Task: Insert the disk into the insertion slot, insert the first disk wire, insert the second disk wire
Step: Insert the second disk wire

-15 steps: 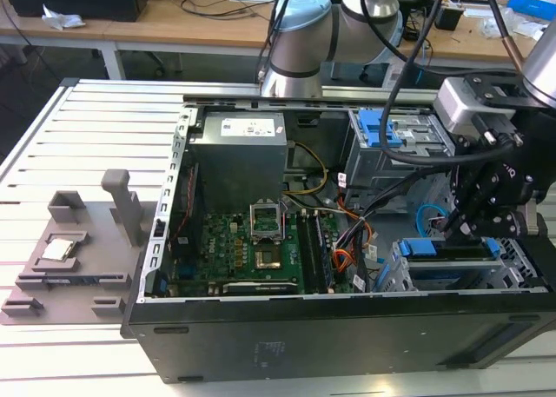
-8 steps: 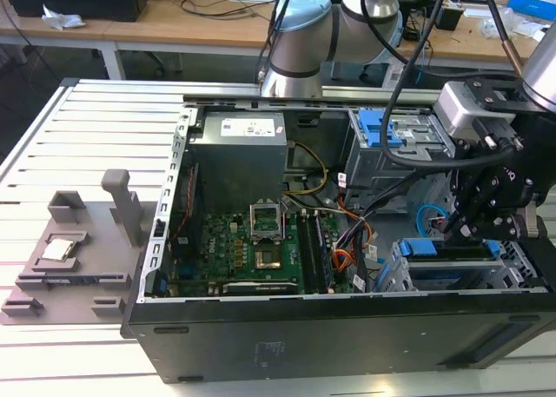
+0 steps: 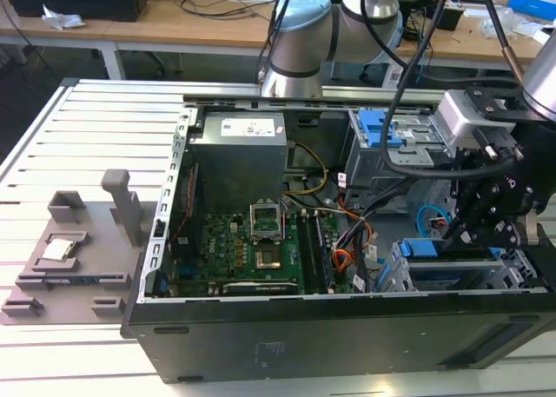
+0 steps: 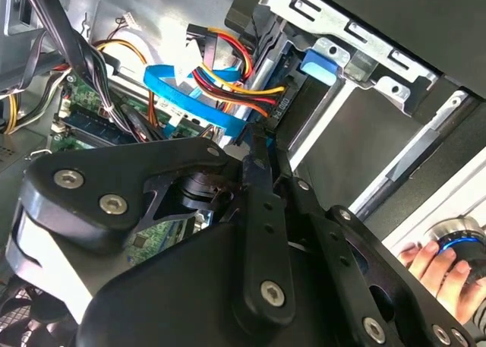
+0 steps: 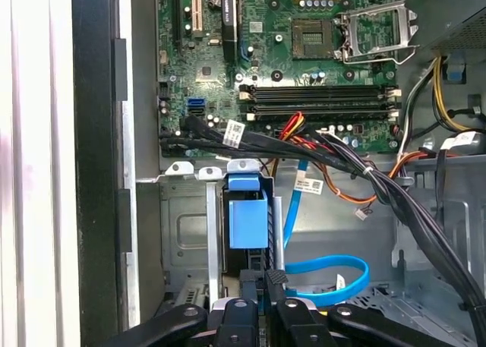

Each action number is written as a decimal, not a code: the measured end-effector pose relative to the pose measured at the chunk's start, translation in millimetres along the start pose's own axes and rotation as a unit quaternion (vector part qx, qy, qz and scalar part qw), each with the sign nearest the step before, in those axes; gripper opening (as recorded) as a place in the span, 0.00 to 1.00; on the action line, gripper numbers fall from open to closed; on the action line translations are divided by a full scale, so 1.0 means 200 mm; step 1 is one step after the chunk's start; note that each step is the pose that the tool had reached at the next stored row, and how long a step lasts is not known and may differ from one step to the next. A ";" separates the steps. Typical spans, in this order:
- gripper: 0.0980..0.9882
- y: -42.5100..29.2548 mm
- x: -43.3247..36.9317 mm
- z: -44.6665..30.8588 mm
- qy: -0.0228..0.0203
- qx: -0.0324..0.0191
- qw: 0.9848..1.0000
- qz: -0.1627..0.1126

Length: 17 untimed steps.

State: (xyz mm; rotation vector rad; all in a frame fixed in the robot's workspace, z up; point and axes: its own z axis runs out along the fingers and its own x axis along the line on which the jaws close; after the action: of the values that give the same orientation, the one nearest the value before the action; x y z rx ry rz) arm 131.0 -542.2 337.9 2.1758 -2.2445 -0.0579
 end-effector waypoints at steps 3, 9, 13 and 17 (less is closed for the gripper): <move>0.07 0.000 0.000 0.015 0.000 0.000 1.000 0.000; 0.15 -0.001 0.000 0.017 -0.001 0.000 1.000 0.000; 0.15 0.003 -0.001 -0.077 -0.001 0.000 1.000 0.000; 0.13 0.006 -0.011 -0.147 -0.001 0.000 1.000 0.000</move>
State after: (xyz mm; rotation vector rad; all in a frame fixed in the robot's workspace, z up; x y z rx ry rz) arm 130.9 -540.5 367.3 2.1768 -2.2454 -0.0582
